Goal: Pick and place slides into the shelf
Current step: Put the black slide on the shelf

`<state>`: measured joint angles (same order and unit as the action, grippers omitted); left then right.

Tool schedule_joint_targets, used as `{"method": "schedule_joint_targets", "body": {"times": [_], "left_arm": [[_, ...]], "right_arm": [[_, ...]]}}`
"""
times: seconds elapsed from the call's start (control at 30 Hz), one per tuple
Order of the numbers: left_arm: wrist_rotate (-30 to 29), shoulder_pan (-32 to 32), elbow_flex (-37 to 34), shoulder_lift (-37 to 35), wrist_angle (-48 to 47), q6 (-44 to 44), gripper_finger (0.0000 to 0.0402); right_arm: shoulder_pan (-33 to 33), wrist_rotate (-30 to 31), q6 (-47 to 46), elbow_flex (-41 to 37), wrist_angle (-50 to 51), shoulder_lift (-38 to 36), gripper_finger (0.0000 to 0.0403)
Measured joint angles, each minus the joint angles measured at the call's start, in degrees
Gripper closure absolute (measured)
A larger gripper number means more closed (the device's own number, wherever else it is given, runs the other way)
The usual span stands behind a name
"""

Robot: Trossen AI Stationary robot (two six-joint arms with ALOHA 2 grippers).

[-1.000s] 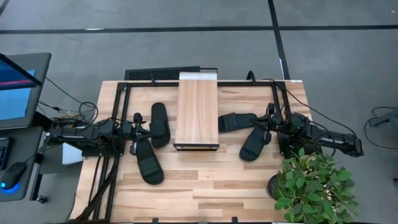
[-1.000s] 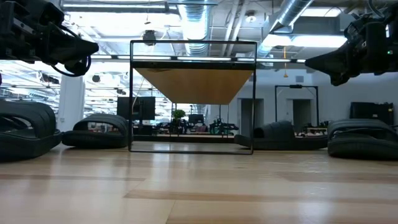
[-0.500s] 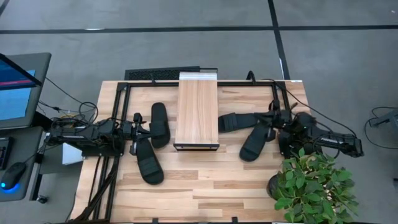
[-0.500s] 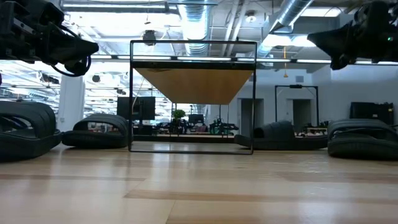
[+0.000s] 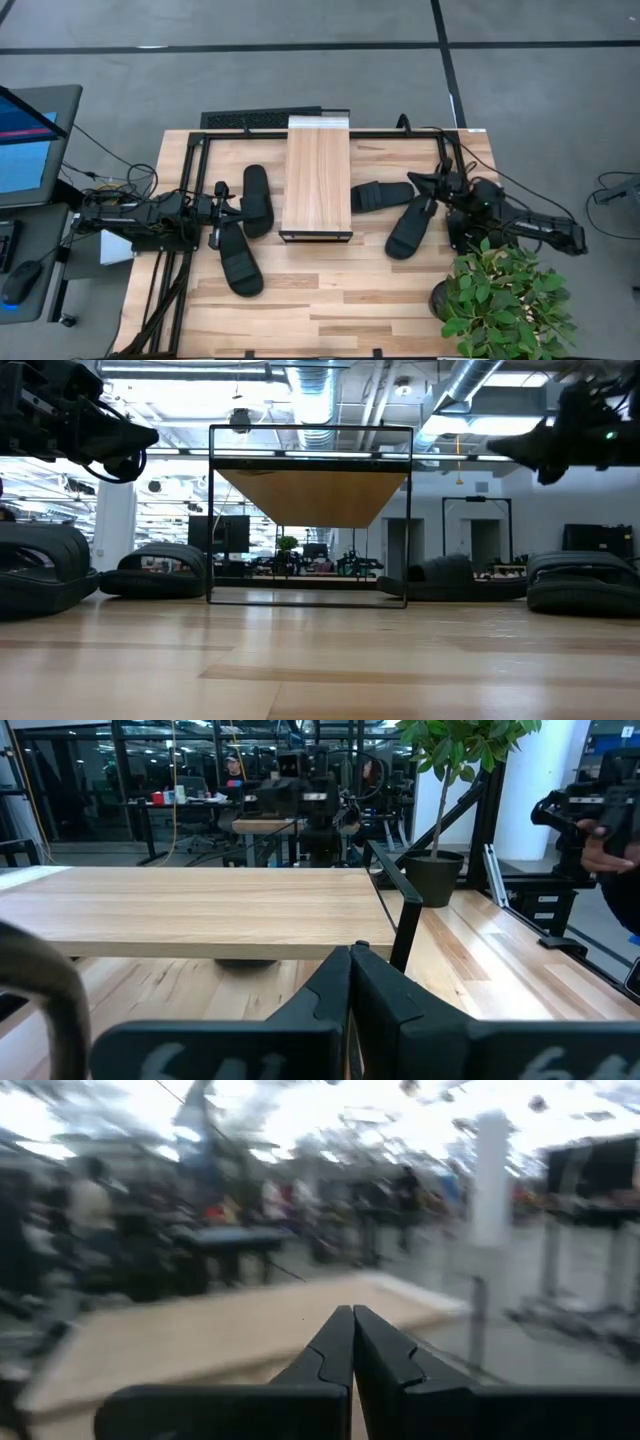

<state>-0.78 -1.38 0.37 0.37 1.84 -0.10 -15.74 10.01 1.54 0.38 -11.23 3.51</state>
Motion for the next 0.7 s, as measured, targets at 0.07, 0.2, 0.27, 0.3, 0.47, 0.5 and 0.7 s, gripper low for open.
{"method": "schedule_joint_targets", "body": {"times": [0.07,0.2,0.27,0.3,0.47,0.5,0.7], "left_arm": [[-0.01,0.0,0.0,-0.01,0.01,0.13,0.0401],[-0.01,0.0,0.0,0.01,-0.01,-0.11,0.0401],[-0.01,0.0,0.0,-0.01,0.0,0.09,0.0401],[0.0,0.02,0.0,-0.01,-0.01,0.12,0.0401],[0.0,0.02,0.0,-0.01,-0.01,-0.02,0.0401],[0.0,-0.01,0.0,-0.01,0.0,0.14,0.0401],[-0.01,0.0,0.01,-0.01,-0.01,-0.02,0.0401]], "right_arm": [[-1.59,2.77,0.62,0.26,-0.67,1.56,0.0391],[-4.59,3.62,-0.91,2.48,2.59,4.92,0.0365],[-5.46,3.62,-2.21,2.51,5.67,6.81,0.0351],[-5.75,3.59,-2.8,2.51,7.01,7.82,0.0346],[-6.67,3.6,-7.56,2.51,14.0,11.78,0.0336],[-6.65,3.58,-8.02,2.51,14.51,12.35,0.0335],[-6.45,3.56,-8.53,2.52,14.07,13.77,0.0335]]}}
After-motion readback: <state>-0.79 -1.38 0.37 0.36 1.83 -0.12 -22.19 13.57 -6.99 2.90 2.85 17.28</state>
